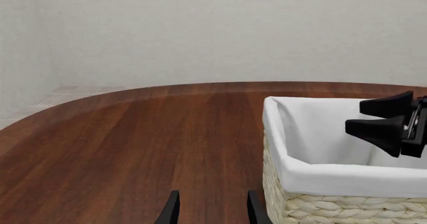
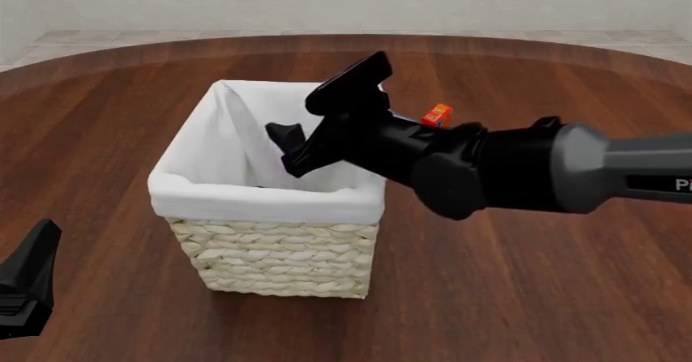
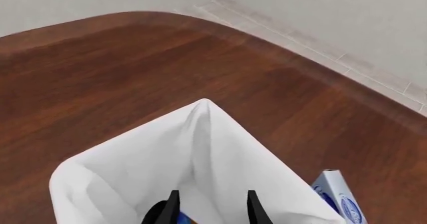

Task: Pick up the alphabet soup and put it in the basket.

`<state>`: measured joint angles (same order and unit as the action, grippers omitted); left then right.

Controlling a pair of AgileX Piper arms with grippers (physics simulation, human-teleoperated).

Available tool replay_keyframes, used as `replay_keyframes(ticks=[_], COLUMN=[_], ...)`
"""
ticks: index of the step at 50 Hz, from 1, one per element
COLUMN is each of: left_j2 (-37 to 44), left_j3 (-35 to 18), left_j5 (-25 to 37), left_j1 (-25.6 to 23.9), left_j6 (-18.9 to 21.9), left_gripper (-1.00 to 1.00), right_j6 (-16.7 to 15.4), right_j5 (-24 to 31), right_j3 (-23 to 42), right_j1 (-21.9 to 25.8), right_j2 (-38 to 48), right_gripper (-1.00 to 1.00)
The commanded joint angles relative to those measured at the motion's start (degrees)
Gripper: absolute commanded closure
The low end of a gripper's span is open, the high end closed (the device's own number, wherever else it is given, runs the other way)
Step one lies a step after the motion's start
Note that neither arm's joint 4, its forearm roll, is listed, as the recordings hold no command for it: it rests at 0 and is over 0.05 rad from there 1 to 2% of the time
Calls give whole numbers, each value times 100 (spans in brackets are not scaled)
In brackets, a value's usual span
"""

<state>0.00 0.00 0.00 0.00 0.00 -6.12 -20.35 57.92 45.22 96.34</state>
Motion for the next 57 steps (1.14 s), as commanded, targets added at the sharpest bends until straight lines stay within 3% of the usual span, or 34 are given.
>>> replay_keyframes(ticks=[1,9,57], left_j2=[0,0,0], left_j3=[0,0,0], left_j5=[0,0,0], left_j1=[0,0,0], left_j6=[0,0,0], left_gripper=[-100,-100,-100], right_j6=[17,181,273], right_j5=[21,37,39], right_j3=[1,-60,-901], right_j1=[-62,-176,-489], right_j2=[-115,-332,-2119], right_gripper=[-100,-100,-100])
